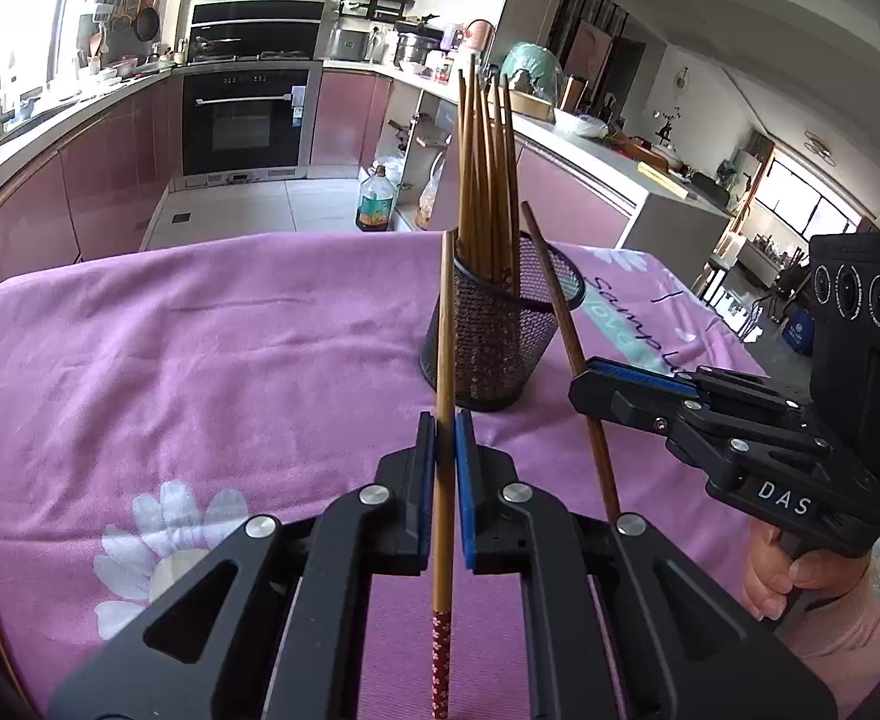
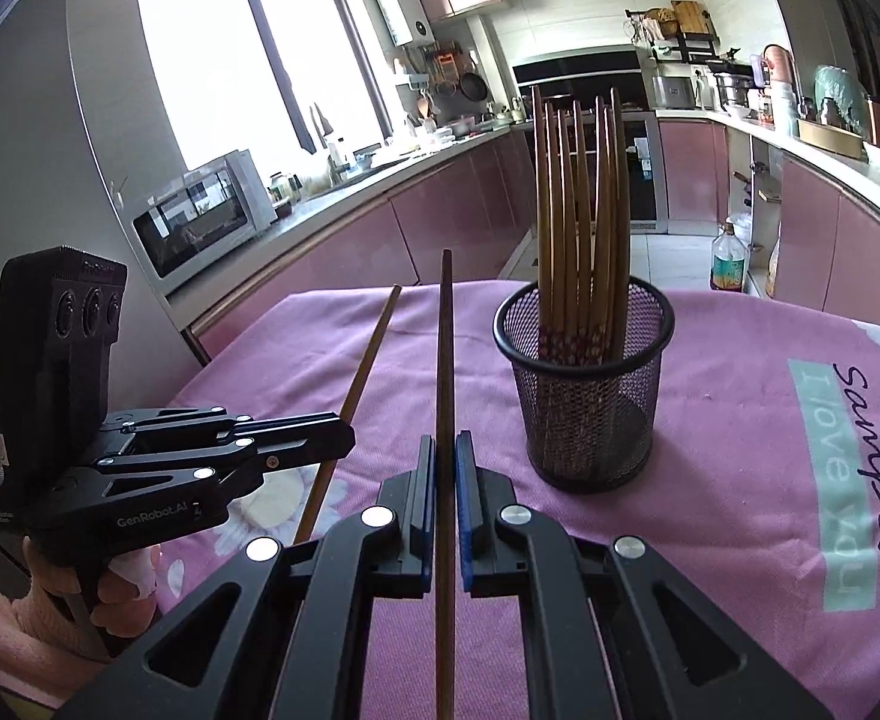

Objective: Organize utensils
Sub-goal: 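Lift the left tool's chopstick upright over the mesh cup while the right tool lifts its own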

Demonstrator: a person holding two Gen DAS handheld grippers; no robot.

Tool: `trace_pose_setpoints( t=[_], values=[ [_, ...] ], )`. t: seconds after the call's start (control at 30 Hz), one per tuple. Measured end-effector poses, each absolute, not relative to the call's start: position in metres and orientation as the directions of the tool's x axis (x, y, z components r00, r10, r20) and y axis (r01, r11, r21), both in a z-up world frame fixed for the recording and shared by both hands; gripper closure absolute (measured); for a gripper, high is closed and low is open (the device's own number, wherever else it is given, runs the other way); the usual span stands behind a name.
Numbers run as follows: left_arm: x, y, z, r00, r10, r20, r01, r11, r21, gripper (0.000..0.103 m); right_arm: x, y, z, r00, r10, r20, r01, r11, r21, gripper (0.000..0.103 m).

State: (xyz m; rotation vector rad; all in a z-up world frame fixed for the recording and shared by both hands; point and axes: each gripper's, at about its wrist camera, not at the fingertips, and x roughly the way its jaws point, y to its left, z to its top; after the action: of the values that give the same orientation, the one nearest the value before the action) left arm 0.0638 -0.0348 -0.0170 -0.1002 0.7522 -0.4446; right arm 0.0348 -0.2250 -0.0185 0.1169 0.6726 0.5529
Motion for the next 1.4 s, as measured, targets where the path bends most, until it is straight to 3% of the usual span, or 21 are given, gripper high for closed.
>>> trace_pose_setpoints(
  t=[1.4],
  values=[
    [0.065,-0.041,0.030,0.691,-0.494,-0.527,0.418,0.869,-0.265,0.096,0.032,-0.247,0.025,0.737,0.515,-0.438,-0.448,0.857,0.256,0.098]
  ],
)
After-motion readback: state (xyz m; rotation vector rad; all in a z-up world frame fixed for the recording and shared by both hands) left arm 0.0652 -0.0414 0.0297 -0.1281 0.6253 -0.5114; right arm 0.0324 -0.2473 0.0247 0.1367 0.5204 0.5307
